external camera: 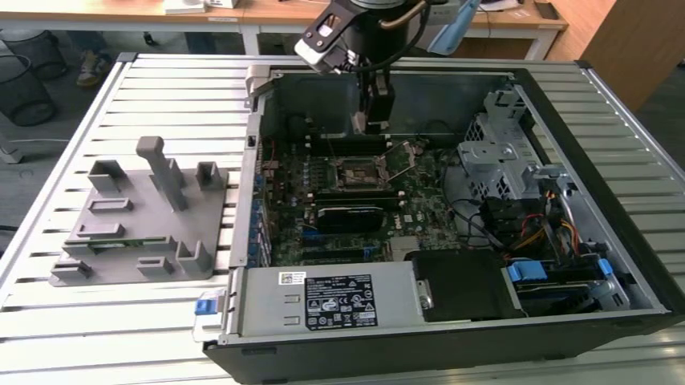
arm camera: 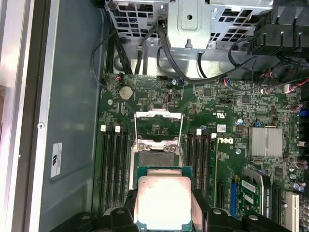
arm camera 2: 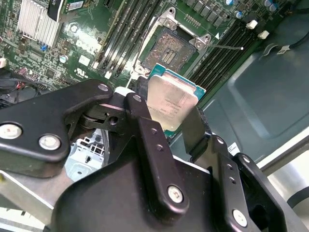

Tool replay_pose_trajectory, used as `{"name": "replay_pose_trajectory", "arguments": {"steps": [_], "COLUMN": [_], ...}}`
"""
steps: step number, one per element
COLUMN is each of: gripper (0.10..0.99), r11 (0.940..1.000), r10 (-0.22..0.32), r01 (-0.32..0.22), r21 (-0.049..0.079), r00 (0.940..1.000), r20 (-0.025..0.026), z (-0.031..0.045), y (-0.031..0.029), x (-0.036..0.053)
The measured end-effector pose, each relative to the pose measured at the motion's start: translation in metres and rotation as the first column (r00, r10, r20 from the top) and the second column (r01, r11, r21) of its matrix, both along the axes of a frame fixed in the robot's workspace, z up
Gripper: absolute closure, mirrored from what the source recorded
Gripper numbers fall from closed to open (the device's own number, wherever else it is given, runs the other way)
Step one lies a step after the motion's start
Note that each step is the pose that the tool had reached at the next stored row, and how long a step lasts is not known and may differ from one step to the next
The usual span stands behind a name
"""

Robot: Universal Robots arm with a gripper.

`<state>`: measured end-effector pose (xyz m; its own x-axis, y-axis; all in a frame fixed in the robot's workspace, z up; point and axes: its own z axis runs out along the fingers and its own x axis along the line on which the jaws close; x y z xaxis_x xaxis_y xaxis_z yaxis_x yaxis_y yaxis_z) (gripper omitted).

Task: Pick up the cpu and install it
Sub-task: 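Place the cpu into insertion slot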

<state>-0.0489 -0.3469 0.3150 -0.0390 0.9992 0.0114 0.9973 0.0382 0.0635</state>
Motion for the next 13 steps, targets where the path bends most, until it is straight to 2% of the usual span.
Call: {"name": "replay_pose_trajectory", "arguments": {"steps": [13], "gripper": [0.561], "r11": [1.0], "r10": [-0.005], "r01": [0.005], "r21": [0.0], "r00": [1.0], "r20": [0.0001], "z": [-0.0112], "y": [0.0036], "x": [0.0]}}
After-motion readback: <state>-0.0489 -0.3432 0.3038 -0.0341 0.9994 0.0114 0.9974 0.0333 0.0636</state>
